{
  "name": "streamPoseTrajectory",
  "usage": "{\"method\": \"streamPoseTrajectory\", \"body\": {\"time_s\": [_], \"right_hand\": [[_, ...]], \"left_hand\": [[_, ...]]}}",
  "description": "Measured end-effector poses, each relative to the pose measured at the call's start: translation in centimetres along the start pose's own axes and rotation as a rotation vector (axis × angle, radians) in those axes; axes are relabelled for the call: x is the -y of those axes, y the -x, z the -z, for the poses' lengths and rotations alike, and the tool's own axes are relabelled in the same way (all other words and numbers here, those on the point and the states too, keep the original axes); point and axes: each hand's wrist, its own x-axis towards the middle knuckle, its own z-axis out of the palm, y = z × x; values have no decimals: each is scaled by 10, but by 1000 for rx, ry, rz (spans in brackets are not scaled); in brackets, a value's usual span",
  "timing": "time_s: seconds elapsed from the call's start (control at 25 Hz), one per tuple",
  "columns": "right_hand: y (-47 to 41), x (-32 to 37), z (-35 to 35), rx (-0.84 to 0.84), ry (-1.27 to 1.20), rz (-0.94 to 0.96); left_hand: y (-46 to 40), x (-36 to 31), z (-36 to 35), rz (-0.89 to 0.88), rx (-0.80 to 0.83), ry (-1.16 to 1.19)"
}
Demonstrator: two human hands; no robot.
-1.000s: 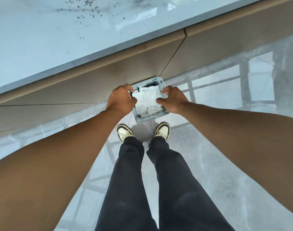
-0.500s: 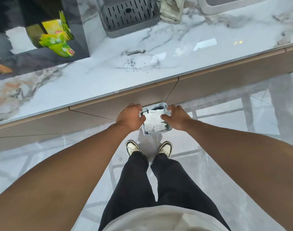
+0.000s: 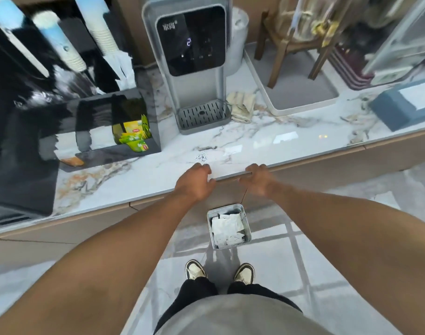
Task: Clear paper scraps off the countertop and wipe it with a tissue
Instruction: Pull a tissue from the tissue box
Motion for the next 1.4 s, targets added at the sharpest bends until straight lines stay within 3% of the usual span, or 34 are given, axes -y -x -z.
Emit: {"method": "streamPoseTrajectory", "body": {"time_s": [0.4, 0.68, 1.04, 1.4], "right_hand": [[23, 37, 127, -270, 77, 64], [62, 21, 178, -421, 70, -28], [145, -51, 219, -743, -4, -170], [191, -160, 269, -782, -11, -206]], "left_hand": [[-46, -57, 109, -137, -163, -162], [-69, -120, 129, -320, -198, -202], [-73, -205, 115, -580, -192, -220], [-67, -317, 69, -585, -185, -263]]}}
